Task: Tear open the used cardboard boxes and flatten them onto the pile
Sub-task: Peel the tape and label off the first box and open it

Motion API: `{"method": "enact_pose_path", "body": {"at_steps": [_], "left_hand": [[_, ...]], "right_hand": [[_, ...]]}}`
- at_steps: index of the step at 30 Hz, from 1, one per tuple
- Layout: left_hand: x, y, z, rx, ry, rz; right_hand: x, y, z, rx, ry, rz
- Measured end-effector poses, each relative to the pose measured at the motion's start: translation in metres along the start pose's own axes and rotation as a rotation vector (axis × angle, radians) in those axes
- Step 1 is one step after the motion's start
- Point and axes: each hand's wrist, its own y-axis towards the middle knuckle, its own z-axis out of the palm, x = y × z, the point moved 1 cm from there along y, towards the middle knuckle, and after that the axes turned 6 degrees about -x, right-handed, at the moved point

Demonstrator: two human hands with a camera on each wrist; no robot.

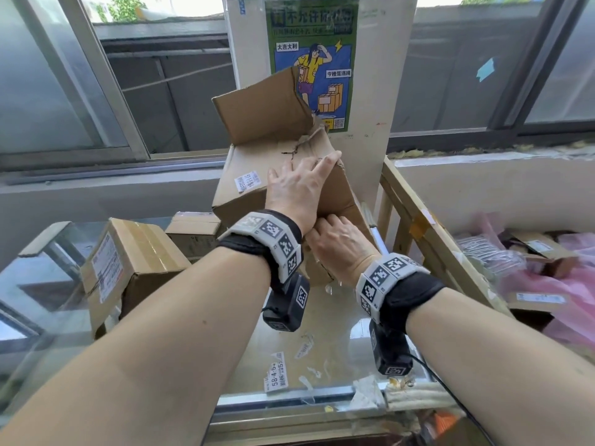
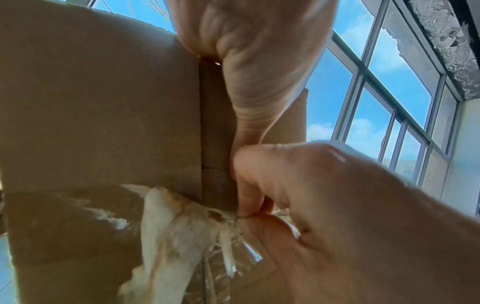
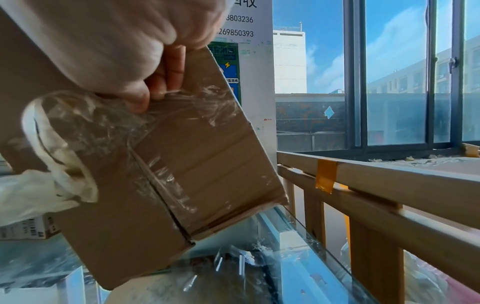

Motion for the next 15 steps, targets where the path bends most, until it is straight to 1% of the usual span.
{"method": "enact_pose_path", "body": {"at_steps": [3,5,9,11,15], "left_hand": [[-0.007,0.003,0.002,0.019,0.017,0.025],[-0.009,0.004,0.004,0.023,0.026,0.051],[-0.011,0.003,0.003,-0.006,0.042,0.073],[-0.008,0.003,0.002,-0.005,0.032,0.057],[0.008,0.002,0.0,0.017,0.012,-0.025]], "right_hand": [[-0.007,-0.003,-0.001,-0.011,0.051,0.049],[-0.009,-0.005,0.001,0.01,0.098,0.065],[-0.007,-0.004,0.001,0.029,0.137,0.097],[-0.001,-0.001,-0.002,0.051,0.136,0.116],[0.005,-0.001,-0.004,0.009,0.142,0.09]]}}
